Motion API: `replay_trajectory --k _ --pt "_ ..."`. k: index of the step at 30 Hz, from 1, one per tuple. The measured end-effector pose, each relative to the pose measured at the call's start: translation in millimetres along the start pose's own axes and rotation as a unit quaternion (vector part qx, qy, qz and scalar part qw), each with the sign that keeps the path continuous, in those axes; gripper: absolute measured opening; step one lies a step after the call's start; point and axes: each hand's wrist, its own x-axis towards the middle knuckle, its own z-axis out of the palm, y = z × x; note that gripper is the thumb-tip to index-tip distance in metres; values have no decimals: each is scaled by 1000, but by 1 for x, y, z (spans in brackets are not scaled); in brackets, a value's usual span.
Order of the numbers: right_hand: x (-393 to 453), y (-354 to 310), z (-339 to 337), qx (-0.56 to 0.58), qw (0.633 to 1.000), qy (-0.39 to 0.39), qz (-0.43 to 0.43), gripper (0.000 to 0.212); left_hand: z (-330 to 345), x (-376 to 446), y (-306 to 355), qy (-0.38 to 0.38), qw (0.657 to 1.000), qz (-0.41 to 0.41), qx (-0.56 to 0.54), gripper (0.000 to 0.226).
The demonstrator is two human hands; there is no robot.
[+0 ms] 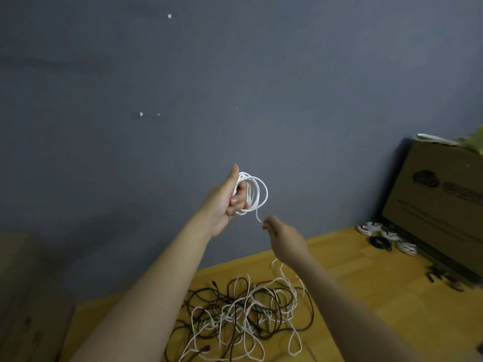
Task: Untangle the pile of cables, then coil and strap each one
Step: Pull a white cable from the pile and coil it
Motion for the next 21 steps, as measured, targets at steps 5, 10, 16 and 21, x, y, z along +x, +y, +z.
replay_trajectory --k 5,10,16,21 --pt "-40 -24 25 -52 989 8 -136 23 1 -3 -25 48 997 48 42 36" --pt "-66 -36 15 21 979 41 -199 23 -15 -10 -60 64 949 72 301 28" --pt "-63 -39 -2 49 978 84 -187 11 -34 -22 -84 -16 855 -28 518 29" --pt "-55 -22 -10 -13 992 80 -95 41 -34 -36 -94 -55 836 -108 535 61"
